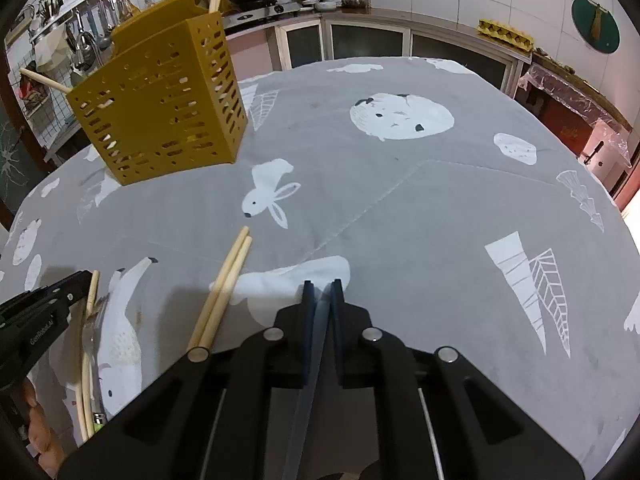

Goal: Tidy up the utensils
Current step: 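Close the left tool on a chopstick while the right tool grasps the blue spoon, then carry the left tool's chopstick to the yellow holder while the right tool carries the spoon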

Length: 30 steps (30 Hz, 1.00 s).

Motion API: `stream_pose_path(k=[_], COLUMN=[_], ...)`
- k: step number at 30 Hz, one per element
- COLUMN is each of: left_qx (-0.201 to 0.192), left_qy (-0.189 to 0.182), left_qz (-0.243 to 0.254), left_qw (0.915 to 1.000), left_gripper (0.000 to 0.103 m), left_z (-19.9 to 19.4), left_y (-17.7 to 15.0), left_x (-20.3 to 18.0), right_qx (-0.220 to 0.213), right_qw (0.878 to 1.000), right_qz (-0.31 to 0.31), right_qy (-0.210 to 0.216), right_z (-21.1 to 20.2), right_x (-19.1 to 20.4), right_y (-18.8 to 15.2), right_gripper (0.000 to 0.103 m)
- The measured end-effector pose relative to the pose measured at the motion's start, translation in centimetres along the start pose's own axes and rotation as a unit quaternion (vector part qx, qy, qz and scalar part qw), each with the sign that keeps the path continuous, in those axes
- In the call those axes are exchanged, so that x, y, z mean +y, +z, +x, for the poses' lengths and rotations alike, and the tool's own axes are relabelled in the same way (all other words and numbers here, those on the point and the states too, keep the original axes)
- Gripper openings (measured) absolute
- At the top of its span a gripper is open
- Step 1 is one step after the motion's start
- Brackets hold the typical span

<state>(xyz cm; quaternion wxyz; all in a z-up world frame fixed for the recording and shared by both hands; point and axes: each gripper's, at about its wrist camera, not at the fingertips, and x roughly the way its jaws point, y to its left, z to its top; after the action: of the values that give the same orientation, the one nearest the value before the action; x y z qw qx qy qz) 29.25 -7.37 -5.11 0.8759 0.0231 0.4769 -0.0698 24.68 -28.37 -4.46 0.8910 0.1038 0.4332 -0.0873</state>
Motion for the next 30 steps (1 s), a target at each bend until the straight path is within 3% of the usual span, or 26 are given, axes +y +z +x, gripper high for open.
stream_pose_path(k=[7, 16, 30], left_qx=[-0.033, -0.124, -0.247], left_qy=[0.002, 0.004, 0.032], left_qz=[-0.003, -0.006, 0.02], left_qw=[0.9995, 0.9923, 0.9683], left_gripper=[0.006, 0.005, 0.005], left_z=[-2.3, -8.4, -16.0], left_y=[0.0, -0.3, -3.5], left_x=[0.8, 2.6, 2.8], right_qx=[-0.026, -0.102, -0.228], right_qw=[1.0, 0.994, 0.971], right_qz=[-0.001, -0.013, -0.04], right_qy=[0.012, 0.033, 0.054], right_z=[-1.6, -5.9, -12.2], right_x=[0.3, 1.1, 1.3], right_y=[0.2, 0.8, -1.3], right_gripper=[0.008, 0.008, 0.008])
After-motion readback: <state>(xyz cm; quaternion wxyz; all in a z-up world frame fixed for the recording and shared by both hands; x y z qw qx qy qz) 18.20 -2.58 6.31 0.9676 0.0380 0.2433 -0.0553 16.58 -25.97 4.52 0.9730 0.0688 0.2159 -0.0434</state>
